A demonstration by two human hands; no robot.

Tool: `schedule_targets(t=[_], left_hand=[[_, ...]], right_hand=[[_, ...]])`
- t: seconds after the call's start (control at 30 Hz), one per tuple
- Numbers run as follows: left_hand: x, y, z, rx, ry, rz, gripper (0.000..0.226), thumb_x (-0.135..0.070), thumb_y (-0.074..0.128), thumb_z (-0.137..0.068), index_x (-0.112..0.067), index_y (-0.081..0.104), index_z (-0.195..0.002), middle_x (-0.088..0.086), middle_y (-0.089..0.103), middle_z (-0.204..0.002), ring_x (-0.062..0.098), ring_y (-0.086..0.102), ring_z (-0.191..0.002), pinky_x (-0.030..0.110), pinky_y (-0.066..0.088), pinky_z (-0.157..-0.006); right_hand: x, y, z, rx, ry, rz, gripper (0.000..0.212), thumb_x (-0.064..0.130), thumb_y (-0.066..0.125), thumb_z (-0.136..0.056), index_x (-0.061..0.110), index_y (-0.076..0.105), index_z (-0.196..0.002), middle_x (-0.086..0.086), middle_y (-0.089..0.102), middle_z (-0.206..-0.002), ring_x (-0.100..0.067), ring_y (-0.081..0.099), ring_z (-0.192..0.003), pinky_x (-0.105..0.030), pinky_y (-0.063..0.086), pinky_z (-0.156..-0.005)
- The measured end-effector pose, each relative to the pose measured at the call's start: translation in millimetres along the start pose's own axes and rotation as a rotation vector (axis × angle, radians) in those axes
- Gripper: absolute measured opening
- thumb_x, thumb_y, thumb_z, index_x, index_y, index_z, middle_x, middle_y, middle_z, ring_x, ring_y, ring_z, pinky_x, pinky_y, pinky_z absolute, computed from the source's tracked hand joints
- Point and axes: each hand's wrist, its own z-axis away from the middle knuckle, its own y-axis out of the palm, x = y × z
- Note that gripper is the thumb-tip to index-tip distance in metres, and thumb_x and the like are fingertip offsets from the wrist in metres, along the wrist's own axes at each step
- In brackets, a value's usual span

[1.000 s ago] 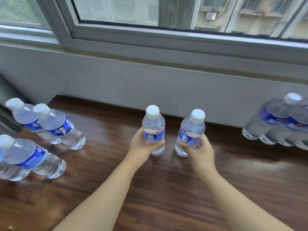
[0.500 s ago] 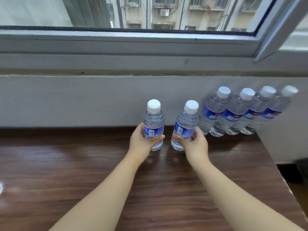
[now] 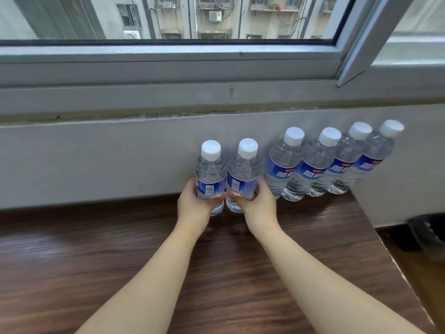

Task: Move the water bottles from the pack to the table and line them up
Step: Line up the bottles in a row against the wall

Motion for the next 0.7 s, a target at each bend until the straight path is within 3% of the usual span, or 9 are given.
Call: schedule_targets(t=[0.1,0.2,0.37,0.43,0.5,0.63,0.7], left_hand=[[0.1,1.6,2.1,-0.004,0.023,-0.015,0.054,-0.018,0.088,-0.062,-0.025,0.059,-0.107,-0.014,0.069,-0.097,-0.004,0.064,-0.09,0.013,0.049,-0.072],[2.8,-0.5,1.4,0.029,0.025,-0.038,0.056,-0.02,0.087,-0.063,-0.024,0.057,-0.11,-0.013,0.068,-0.1,-0.005,0.063,-0.091,0.011,0.049,-0.072],[10.4,-22.0,-4.4,0.225,0.004,-0.123,0.062,-0.003,0.078,-0.072,-0.022,0.053,-0.126,-0.009,0.064,-0.12,-0.001,0.058,-0.111,0.031,0.046,-0.102],[9.5,-27.0,-5.2,0.245,0.005,-0.14,0.06,0.001,0.076,-0.074,-0.019,0.053,-0.127,-0.006,0.063,-0.123,0.003,0.057,-0.115,0.034,0.044,-0.105],[7.5,-26.9,-3.6,0.211,0.02,-0.159,0.058,-0.001,0.078,-0.073,-0.02,0.056,-0.123,-0.008,0.064,-0.121,0.005,0.057,-0.115,0.031,0.045,-0.102],[8.0,-19.9,2.9,0.08,0.044,-0.182,0.054,-0.008,0.084,-0.068,-0.031,0.055,-0.108,-0.019,0.063,-0.103,-0.011,0.056,-0.097,0.014,0.043,-0.086],[9.9,-15.3,4.5,0.011,0.047,-0.192,0.052,-0.013,0.085,-0.067,-0.032,0.055,-0.104,-0.02,0.063,-0.099,-0.011,0.057,-0.094,0.012,0.043,-0.081]], right_hand=[[-4.0,-1.1,-1.0,-0.001,0.013,0.004,0.063,0.01,0.083,-0.068,0.028,0.047,-0.116,0.022,0.059,-0.104,0.017,0.056,-0.093,-0.005,0.042,-0.078],[-8.2,-0.9,0.6,-0.009,0.023,-0.013,0.066,0.011,0.083,-0.07,0.026,0.042,-0.12,0.018,0.059,-0.109,0.01,0.057,-0.099,-0.013,0.044,-0.084],[-14.5,5.8,8.9,-0.098,-0.038,0.116,0.063,0.022,0.085,-0.066,0.027,0.047,-0.116,0.01,0.058,-0.113,-0.004,0.058,-0.105,-0.025,0.047,-0.091],[-18.3,8.6,9.8,-0.157,-0.067,0.202,0.067,0.026,0.086,-0.064,0.022,0.05,-0.12,0.005,0.052,-0.12,-0.009,0.054,-0.111,-0.029,0.048,-0.095],[-20.3,9.9,8.4,-0.184,-0.054,0.208,0.065,0.023,0.086,-0.065,0.021,0.05,-0.119,0.007,0.05,-0.118,-0.01,0.053,-0.111,-0.034,0.048,-0.097],[-22.7,5.2,4.4,-0.129,-0.019,0.169,0.062,0.019,0.083,-0.07,0.021,0.047,-0.12,0.007,0.055,-0.119,-0.014,0.056,-0.113,-0.039,0.048,-0.1],[-22.8,1.2,2.5,-0.079,-0.011,0.163,0.061,0.016,0.08,-0.073,0.021,0.047,-0.123,0.005,0.057,-0.123,-0.014,0.055,-0.117,-0.039,0.045,-0.103]])
